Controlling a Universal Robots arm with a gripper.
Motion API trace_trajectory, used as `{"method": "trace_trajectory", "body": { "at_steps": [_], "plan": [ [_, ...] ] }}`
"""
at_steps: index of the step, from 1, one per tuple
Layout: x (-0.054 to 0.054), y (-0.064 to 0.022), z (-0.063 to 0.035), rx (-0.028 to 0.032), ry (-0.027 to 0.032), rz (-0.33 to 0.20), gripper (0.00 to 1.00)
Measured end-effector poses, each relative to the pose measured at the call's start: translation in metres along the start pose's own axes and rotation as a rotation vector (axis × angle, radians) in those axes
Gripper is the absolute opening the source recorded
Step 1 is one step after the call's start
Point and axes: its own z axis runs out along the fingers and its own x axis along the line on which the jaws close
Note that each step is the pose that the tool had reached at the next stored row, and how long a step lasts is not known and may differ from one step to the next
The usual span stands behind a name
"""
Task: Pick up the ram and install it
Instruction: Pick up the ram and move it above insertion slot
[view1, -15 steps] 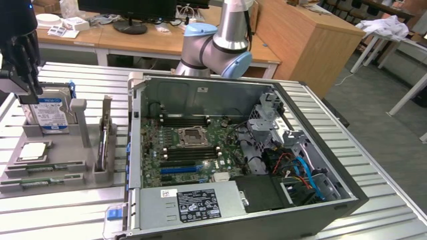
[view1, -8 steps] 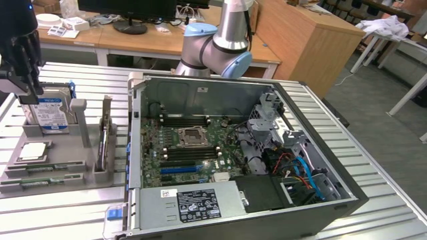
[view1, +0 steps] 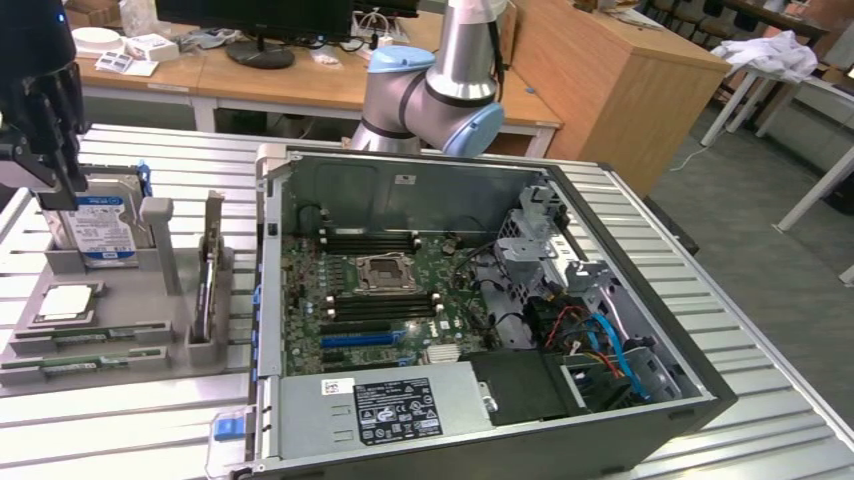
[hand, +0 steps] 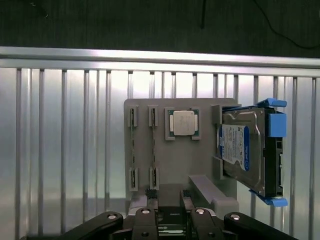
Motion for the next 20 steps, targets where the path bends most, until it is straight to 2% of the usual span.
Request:
{"method": "trace_trajectory", "body": {
  "at_steps": [20],
  "plan": [
    [0.002,0.0007,0.0347,-0.0015,0.0002,0.000,0.31]
  ]
}}
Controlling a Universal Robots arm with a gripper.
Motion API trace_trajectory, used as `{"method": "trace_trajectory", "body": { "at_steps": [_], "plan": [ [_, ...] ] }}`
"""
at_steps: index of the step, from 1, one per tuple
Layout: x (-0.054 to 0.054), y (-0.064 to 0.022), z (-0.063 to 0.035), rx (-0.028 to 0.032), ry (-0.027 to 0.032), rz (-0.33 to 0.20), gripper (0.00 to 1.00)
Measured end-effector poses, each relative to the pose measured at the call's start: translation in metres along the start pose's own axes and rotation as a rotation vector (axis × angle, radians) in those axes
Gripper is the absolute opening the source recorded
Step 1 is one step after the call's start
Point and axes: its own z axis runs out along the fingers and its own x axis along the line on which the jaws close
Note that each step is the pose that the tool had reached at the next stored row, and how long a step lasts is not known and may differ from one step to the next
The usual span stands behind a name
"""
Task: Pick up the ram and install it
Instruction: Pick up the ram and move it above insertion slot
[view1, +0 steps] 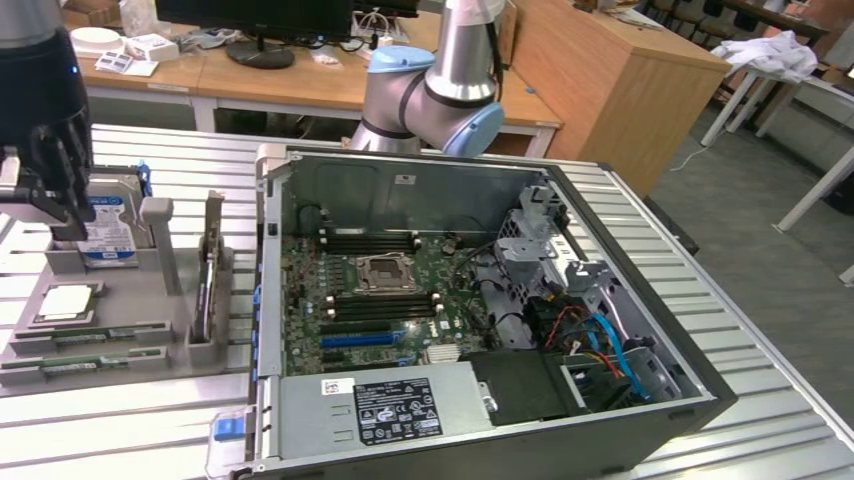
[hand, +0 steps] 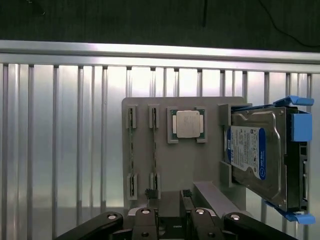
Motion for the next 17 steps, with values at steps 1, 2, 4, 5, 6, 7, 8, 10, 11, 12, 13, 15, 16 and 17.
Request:
{"method": "trace_trajectory", "body": {
  "at_steps": [1,2,4,5,6,7,8,10,11,12,13,15,16,17],
  "plan": [
    [0.000,0.0001,0.0019,0.0001,-0.0001,0.000,0.31],
    [0.000,0.0004,0.0037,0.0000,-0.0001,0.000,0.31],
    [0.001,0.0008,0.0072,-0.0004,0.0000,0.000,0.31],
    [0.001,0.0010,0.0091,-0.0004,-0.0001,0.000,0.31],
    [0.001,0.0011,0.0108,-0.0006,0.0000,0.000,0.31],
    [0.002,0.0013,0.0127,-0.0007,0.0000,0.000,0.31],
    [0.002,0.0014,0.0144,-0.0008,0.0000,0.000,0.31],
    [0.002,0.0019,0.0181,-0.0010,-0.0001,0.000,0.31],
    [0.002,0.0021,0.0200,-0.0011,-0.0001,0.000,0.31],
    [0.002,0.0022,0.0218,-0.0013,-0.0001,0.000,0.31],
    [0.002,0.0023,0.0236,-0.0015,-0.0001,0.000,0.31],
    [0.003,0.0024,0.0271,-0.0019,0.0000,0.000,0.31],
    [0.003,0.0025,0.0288,-0.0021,0.0001,0.000,0.31],
    [0.003,0.0025,0.0307,-0.0022,0.0000,0.000,0.31]
  ]
}}
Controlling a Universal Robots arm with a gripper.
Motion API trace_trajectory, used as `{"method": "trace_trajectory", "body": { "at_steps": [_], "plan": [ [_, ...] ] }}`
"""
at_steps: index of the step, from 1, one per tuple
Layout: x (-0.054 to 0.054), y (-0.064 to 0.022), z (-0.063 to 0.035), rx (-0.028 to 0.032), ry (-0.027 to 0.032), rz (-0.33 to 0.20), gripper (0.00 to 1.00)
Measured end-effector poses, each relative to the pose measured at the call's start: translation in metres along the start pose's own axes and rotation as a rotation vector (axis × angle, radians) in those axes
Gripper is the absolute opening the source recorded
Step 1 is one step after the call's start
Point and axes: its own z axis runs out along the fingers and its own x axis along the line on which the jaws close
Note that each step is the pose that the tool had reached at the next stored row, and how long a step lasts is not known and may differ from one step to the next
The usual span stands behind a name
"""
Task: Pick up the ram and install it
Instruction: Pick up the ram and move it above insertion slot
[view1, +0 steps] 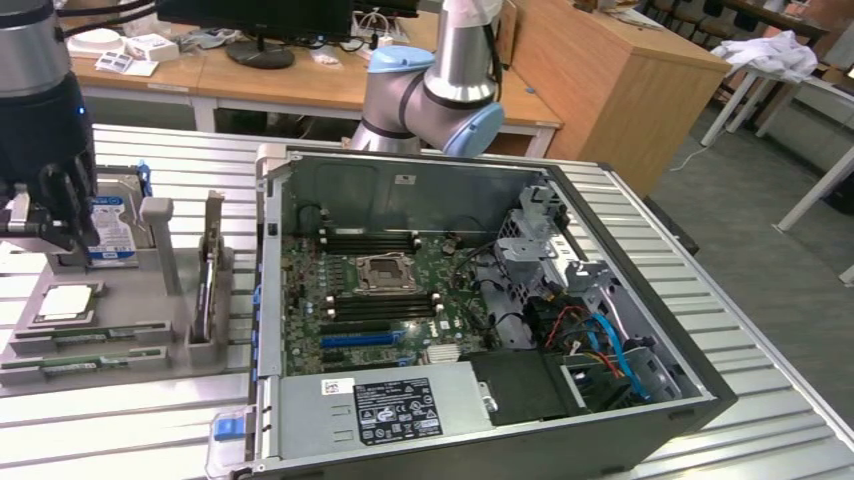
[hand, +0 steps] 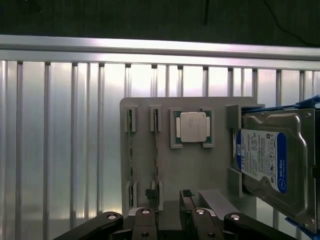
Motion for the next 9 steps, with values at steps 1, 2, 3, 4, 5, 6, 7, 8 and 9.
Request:
{"method": "trace_trajectory", "body": {
  "at_steps": [1,2,3,4,5,6,7,8,9],
  "plan": [
    [0.000,0.0001,0.0017,-0.0001,0.0000,0.000,0.31],
    [0.000,0.0001,0.0033,-0.0002,0.0000,0.000,0.31],
    [0.000,0.0002,0.0049,-0.0003,0.0000,0.000,0.31],
    [0.000,0.0002,0.0064,-0.0004,0.0000,0.000,0.31],
    [0.000,0.0002,0.0078,-0.0005,0.0000,0.000,0.31],
    [0.001,0.0003,0.0091,-0.0006,0.0000,0.000,0.31],
    [0.001,0.0003,0.0103,-0.0005,-0.0001,0.000,0.31],
    [0.001,0.0003,0.0112,-0.0006,0.0000,0.000,0.31],
    [0.001,0.0003,0.0120,-0.0006,0.0000,0.000,0.31]
  ]
}}
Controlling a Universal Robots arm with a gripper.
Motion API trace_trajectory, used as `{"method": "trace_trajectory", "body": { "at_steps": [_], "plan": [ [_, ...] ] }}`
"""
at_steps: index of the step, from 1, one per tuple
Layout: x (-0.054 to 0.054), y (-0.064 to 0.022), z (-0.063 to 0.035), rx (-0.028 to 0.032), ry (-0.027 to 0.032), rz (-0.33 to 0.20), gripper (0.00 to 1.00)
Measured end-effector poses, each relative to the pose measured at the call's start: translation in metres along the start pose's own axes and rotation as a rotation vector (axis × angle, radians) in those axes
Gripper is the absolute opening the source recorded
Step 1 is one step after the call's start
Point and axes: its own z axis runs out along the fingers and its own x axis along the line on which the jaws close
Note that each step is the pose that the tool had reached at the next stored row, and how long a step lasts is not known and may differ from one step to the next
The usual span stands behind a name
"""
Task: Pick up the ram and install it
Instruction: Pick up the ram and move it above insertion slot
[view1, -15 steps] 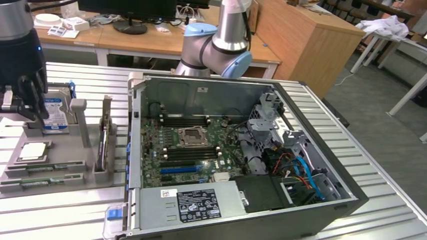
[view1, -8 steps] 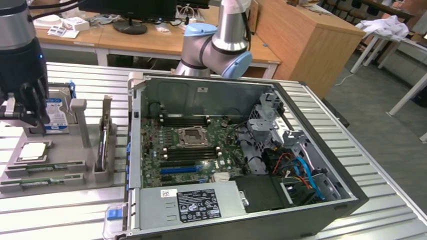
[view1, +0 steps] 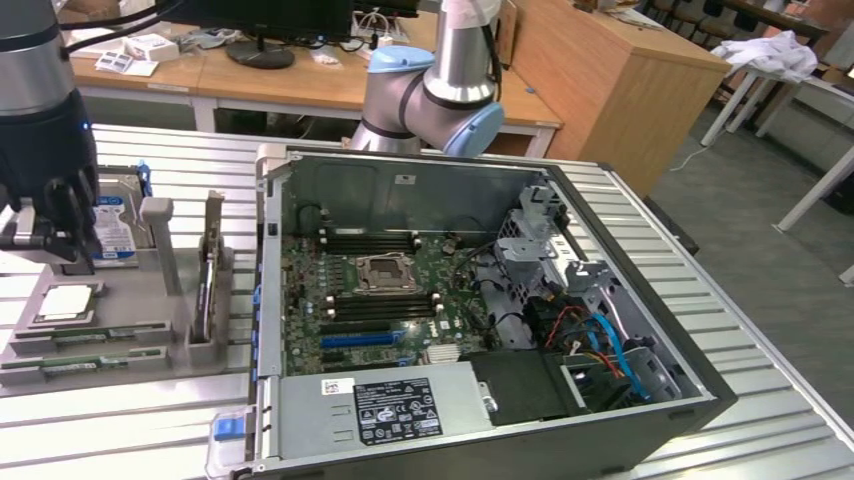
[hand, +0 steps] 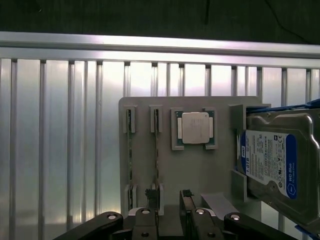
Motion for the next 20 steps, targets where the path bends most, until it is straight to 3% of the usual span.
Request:
{"method": "trace_trajectory", "body": {
  "at_steps": [20],
  "plan": [
    [0.0087,0.0002,0.0001,0.0000,0.0000,0.000,0.31]
  ]
}}
